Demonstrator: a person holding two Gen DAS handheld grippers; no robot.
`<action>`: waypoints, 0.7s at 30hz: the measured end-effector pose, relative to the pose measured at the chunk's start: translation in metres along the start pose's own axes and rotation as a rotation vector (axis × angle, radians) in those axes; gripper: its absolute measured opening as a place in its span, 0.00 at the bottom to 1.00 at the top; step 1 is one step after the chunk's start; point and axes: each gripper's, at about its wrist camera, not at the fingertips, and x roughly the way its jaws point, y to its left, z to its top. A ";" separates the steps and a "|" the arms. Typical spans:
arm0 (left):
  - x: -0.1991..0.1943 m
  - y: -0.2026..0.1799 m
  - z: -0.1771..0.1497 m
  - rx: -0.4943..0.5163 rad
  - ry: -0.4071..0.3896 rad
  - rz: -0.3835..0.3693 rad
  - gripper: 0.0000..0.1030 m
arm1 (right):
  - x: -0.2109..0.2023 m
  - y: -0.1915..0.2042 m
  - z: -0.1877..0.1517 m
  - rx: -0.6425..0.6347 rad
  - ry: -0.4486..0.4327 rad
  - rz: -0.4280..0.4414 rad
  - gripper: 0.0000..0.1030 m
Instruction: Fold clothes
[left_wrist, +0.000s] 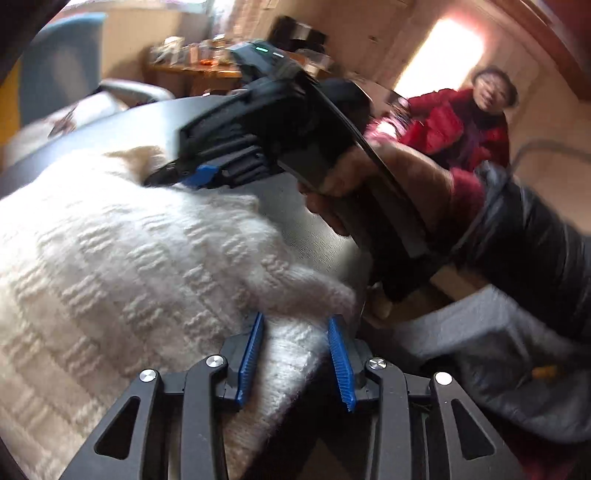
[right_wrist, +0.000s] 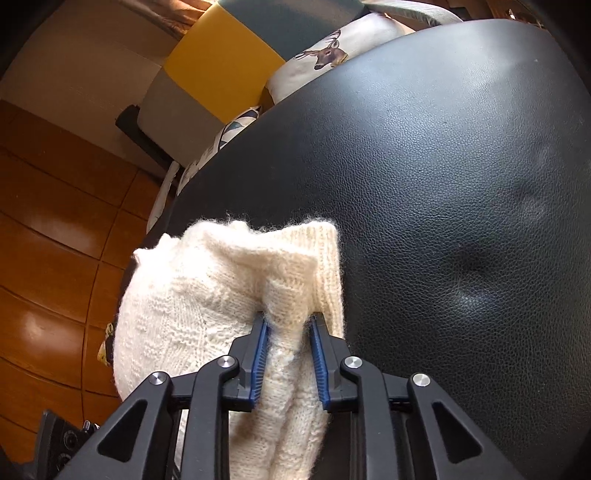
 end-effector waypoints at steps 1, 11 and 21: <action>-0.010 -0.002 0.001 -0.014 -0.027 -0.010 0.35 | 0.000 -0.001 0.000 0.008 -0.006 0.003 0.21; -0.079 0.023 -0.060 -0.155 -0.119 0.138 0.42 | -0.020 0.018 -0.001 -0.016 -0.097 -0.056 0.27; -0.077 0.038 -0.084 -0.235 -0.142 0.149 0.42 | -0.062 0.108 -0.038 -0.306 -0.185 -0.046 0.31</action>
